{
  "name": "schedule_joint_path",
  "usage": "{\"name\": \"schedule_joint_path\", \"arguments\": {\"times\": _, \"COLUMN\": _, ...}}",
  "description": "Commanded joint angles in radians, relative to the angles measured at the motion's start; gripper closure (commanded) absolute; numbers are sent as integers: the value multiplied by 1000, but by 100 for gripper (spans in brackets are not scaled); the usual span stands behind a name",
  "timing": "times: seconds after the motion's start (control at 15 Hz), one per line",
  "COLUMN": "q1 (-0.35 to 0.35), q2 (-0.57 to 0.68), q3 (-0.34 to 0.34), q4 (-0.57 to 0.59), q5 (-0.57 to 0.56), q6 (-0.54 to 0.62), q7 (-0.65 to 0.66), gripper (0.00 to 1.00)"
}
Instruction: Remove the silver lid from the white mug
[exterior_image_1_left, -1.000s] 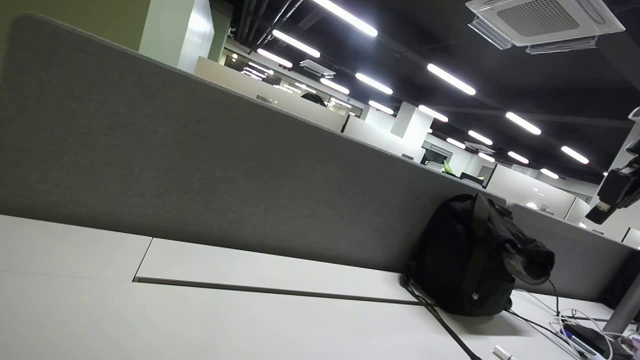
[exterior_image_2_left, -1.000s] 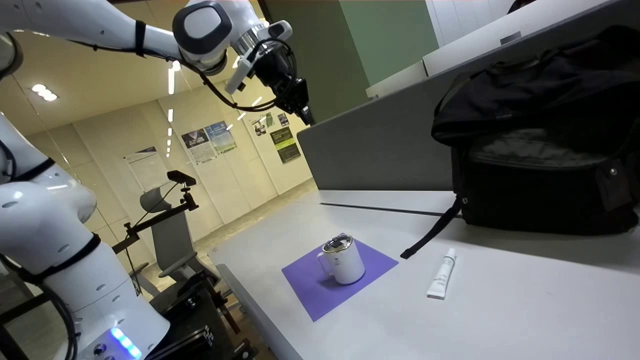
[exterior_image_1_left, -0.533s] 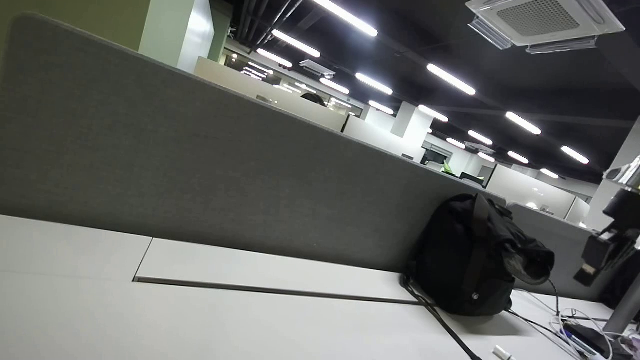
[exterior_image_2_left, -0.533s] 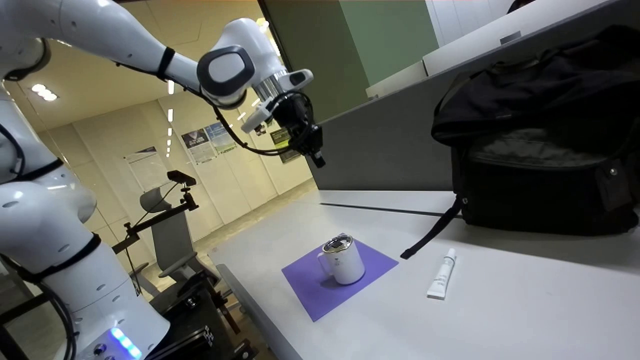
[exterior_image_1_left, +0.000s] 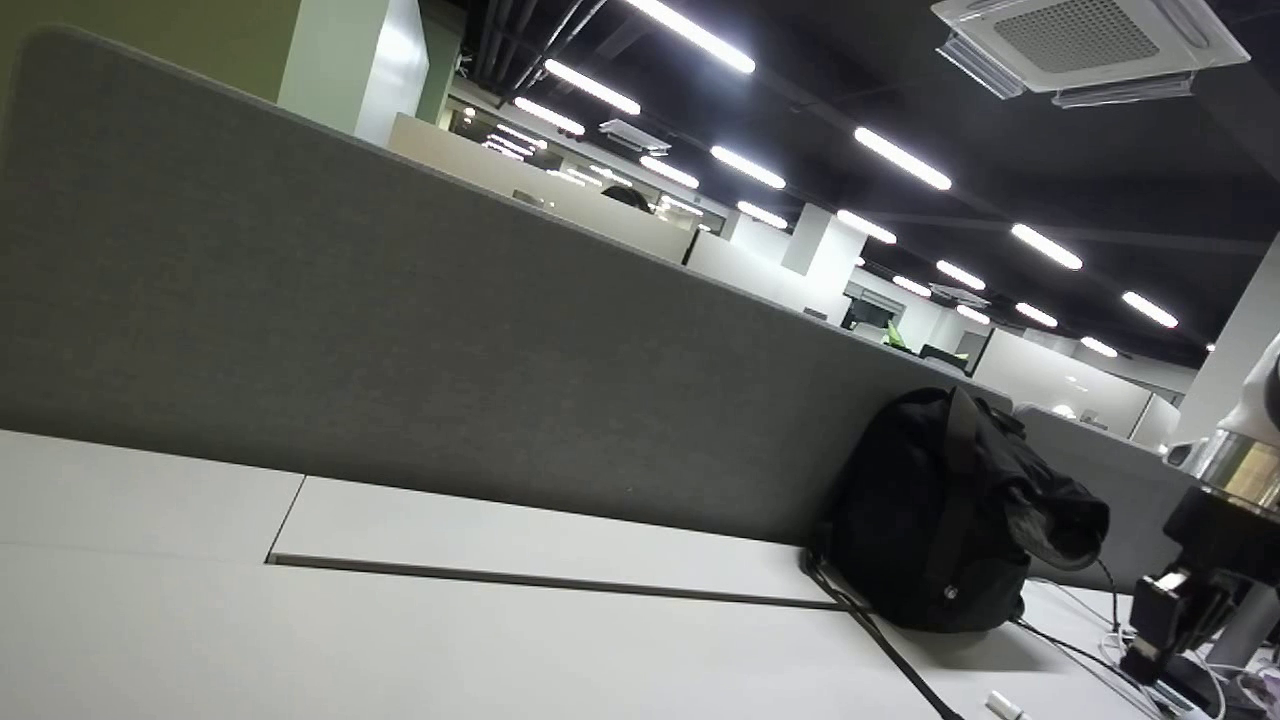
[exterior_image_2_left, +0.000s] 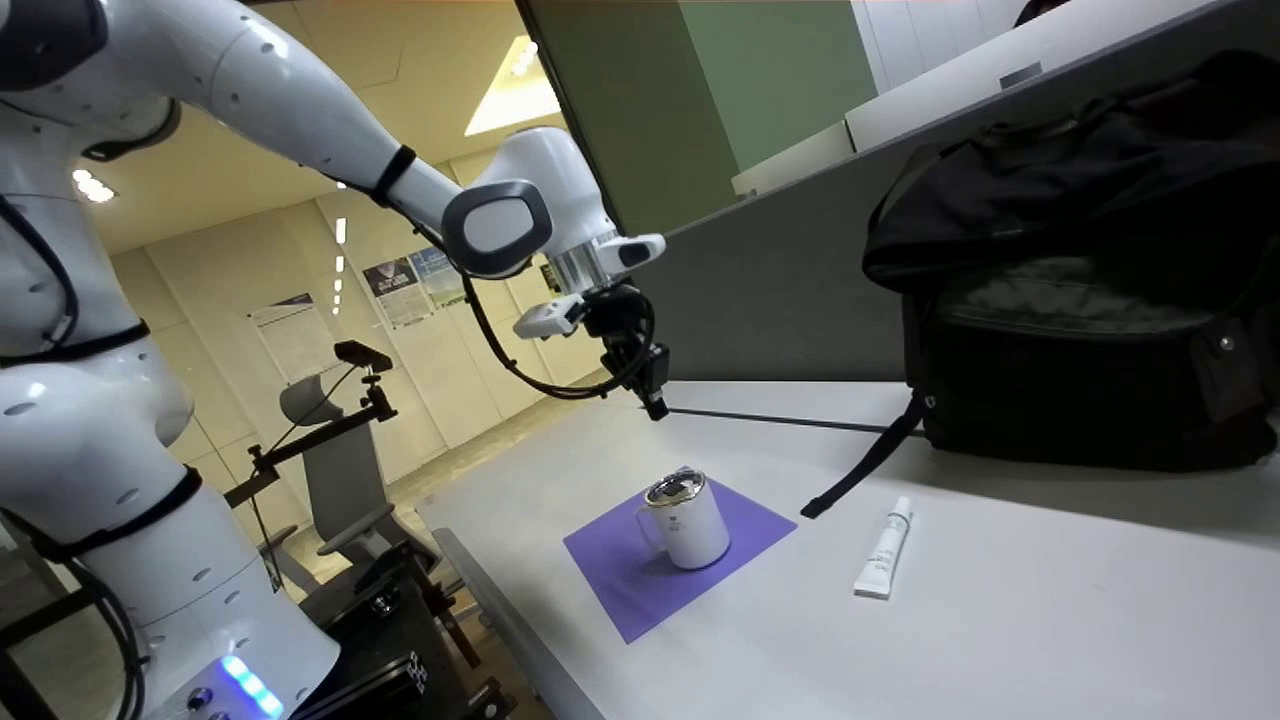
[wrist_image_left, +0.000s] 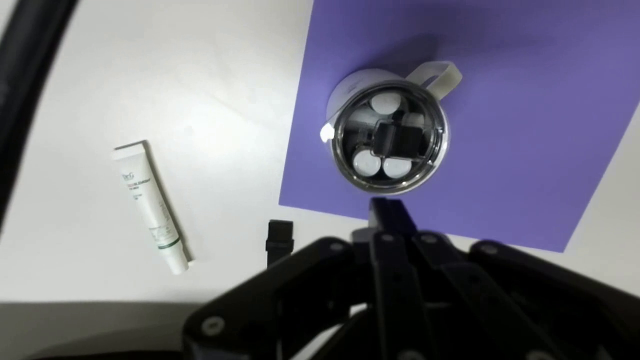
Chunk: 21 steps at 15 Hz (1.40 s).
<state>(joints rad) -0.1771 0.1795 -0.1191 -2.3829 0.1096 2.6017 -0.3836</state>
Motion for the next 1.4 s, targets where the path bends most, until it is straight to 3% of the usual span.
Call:
{"name": "schedule_joint_path", "arguments": {"times": 0.0, "q1": -26, "q2": 64, "q3": 32, "q4": 13, "q5": 57, "q6": 35, "q7": -32, "gripper": 100}}
{"name": "schedule_joint_path", "arguments": {"times": 1.33, "q1": -169, "q2": 238, "q3": 175, "q4": 37, "q5": 116, "q6": 170, "q7": -110, "gripper": 100}}
